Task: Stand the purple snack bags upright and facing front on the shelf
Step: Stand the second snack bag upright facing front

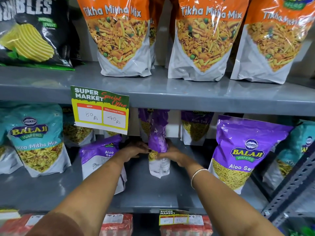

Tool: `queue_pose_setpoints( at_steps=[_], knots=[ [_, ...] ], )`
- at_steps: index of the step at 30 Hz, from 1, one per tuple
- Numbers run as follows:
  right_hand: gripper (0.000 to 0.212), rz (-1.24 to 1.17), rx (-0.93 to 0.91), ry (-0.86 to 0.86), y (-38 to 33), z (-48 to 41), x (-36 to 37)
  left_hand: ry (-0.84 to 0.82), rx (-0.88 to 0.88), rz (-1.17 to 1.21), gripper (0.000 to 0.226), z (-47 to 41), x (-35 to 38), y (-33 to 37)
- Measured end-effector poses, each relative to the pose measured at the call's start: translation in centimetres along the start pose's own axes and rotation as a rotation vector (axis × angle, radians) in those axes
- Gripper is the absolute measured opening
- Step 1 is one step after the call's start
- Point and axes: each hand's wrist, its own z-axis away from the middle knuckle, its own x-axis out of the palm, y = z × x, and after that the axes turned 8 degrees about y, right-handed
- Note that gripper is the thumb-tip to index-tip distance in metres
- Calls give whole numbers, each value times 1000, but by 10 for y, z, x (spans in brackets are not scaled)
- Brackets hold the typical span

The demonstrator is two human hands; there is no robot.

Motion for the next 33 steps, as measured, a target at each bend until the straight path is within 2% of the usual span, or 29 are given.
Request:
queue_pose_setpoints(
  at_steps=[1, 3, 5, 9, 12, 15, 17, 22, 24, 25, 28, 33],
  knots=[
    [40, 22, 14, -3, -1, 0, -5, 1, 2, 7, 19, -1, 0, -2],
    [42, 26, 20, -6, 0, -2, -17, -21, 26, -19, 53, -3, 1, -1],
    [49, -15, 58, -3, 0, -1, -30, 8, 81, -94, 77, -3, 5, 1],
    [37, -74, 174, 91, 3, -5, -46, 75, 203, -153, 99, -4, 11, 15],
    [31, -127, 161, 228, 11, -7, -51, 9, 230, -29, 90, -5, 19, 25],
    [21, -214, 106, 390, 12, -5, -53, -7, 235, -33, 76, -5, 26, 31],
    [25, -244, 143, 375, 12, -8, -52, -14, 233, -32, 74, -7, 28, 29],
    [45, -91, 149, 95, 1, 6, -56, -25, 206, -39, 75, -10, 25, 23],
    [46, -118, 134, 33, -2, 10, -54, -58, 194, -42, 76, -9, 26, 22],
    [49, -122, 114, 24, -3, 12, -51, -59, 186, -42, 77, -10, 27, 20],
    [75, -110, 64, 121, 6, 4, -38, -29, 170, -27, 75, -10, 29, 13],
    [78, -111, 51, 206, 9, 12, -28, -25, 168, 28, 60, -4, 32, -1]
  ],
)
